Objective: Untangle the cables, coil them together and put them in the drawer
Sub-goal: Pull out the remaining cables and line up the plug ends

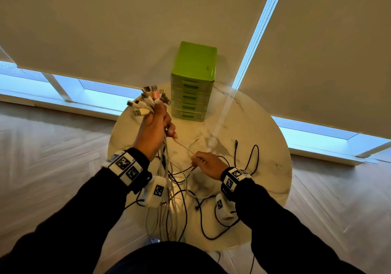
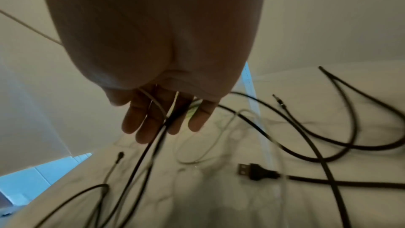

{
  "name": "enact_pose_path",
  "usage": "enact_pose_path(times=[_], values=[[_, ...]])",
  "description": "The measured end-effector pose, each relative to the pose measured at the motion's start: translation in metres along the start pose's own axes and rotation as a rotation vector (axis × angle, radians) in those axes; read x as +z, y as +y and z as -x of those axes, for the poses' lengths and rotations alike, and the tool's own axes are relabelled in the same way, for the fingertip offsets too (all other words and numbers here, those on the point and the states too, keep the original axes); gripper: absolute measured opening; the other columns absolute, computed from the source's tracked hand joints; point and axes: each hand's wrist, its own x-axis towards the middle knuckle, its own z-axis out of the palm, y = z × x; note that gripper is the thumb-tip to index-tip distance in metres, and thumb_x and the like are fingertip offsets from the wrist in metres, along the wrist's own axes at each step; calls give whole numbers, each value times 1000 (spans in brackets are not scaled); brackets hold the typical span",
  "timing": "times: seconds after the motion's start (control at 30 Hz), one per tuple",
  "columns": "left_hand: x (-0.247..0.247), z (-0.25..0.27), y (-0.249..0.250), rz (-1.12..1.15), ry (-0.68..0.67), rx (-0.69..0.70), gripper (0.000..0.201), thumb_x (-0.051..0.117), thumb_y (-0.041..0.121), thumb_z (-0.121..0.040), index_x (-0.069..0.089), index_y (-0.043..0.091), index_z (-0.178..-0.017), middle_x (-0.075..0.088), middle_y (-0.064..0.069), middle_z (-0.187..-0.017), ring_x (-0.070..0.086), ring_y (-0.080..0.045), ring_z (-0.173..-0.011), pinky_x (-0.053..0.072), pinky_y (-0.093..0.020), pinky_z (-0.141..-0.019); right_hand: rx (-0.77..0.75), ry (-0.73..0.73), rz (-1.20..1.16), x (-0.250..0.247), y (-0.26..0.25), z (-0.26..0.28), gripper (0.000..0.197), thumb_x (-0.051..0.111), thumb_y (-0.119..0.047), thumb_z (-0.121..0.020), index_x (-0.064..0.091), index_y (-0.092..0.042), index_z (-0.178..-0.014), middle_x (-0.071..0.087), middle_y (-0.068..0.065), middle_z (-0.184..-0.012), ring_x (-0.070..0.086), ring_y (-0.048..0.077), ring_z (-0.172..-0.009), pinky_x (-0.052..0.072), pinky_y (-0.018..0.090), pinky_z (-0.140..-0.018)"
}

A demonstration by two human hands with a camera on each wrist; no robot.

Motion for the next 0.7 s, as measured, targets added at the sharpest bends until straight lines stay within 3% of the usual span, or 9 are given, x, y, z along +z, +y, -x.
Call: enact_pose_path(times=[0.07, 0.13, 0.23, 0.33, 0.43, 0.53, 0.6, 0.7], values=[[-8, -9, 12, 24, -2, 14, 43, 25, 51, -106, 35, 24, -74, 27, 8, -59, 27, -9, -49, 27, -27, -48, -37, 2, -24, -3, 11, 3, 36, 40, -33, -107, 59, -12, -85, 63, -4, -81, 60, 14, -78, 47, 35, -83], [-17, -15, 20, 44, 4, 22, 43, 25, 48, -108, 33, 24, -73, 27, 10, -57, 23, -8, -48, 21, -26, -48, -91, 35, -15, -9, 20, 2, 38, 37, -35, -106, 57, -11, -84, 60, -3, -80, 56, 12, -75, 44, 31, -80], [-29, -19, 27, 30, 25, 39, 42, 24, 46, -108, 34, 22, -75, 29, 11, -55, 25, -7, -47, 23, -25, -49, -43, 33, 21, -28, 27, -5, 32, 38, -31, -108, 57, -16, -86, 62, 0, -87, 59, 19, -84, 46, 34, -85], [-40, -20, 33, 26, 69, 60, 43, 25, 48, -108, 37, 21, -76, 29, 13, -53, 26, -7, -48, 26, -24, -49, 38, 37, 84, -53, 27, -9, 35, 38, -35, -108, 59, -18, -86, 65, -2, -88, 61, 21, -86, 42, 28, -82], [-44, -18, 35, -24, 90, 75, 44, 29, 55, -103, 37, 22, -76, 28, 11, -55, 26, -9, -51, 26, -25, -51, 74, 258, 137, -71, 15, -19, 44, 37, -47, -106, 61, -24, -76, 69, -9, -77, 65, 18, -79, 46, 33, -80], [-40, -14, 24, -97, 58, 49, 43, 34, 59, -99, 39, 22, -77, 29, 8, -60, 28, -10, -54, 27, -27, -53, -2, 393, -34, -77, -27, -29, 43, 40, -43, -106, 63, -17, -80, 69, -3, -71, 67, 16, -70, 48, 29, -72], [-33, -13, 11, -136, 30, 14, 40, 33, 52, -105, 44, 22, -82, 33, 8, -61, 31, -9, -55, 29, -26, -52, -87, 404, -126, -74, -59, -29, 41, 42, -39, -106, 61, -11, -83, 66, 2, -72, 68, 16, -65, 48, 25, -66], [-22, -9, -7, -233, 24, -49, 44, 32, 50, -106, 51, 19, -82, 45, 6, -61, 39, -8, -54, 33, -26, -53, -193, 364, -131, -64, -87, -28, 37, 43, -36, -106, 59, -13, -83, 62, -1, -72, 65, 12, -60, 46, 21, -64]])
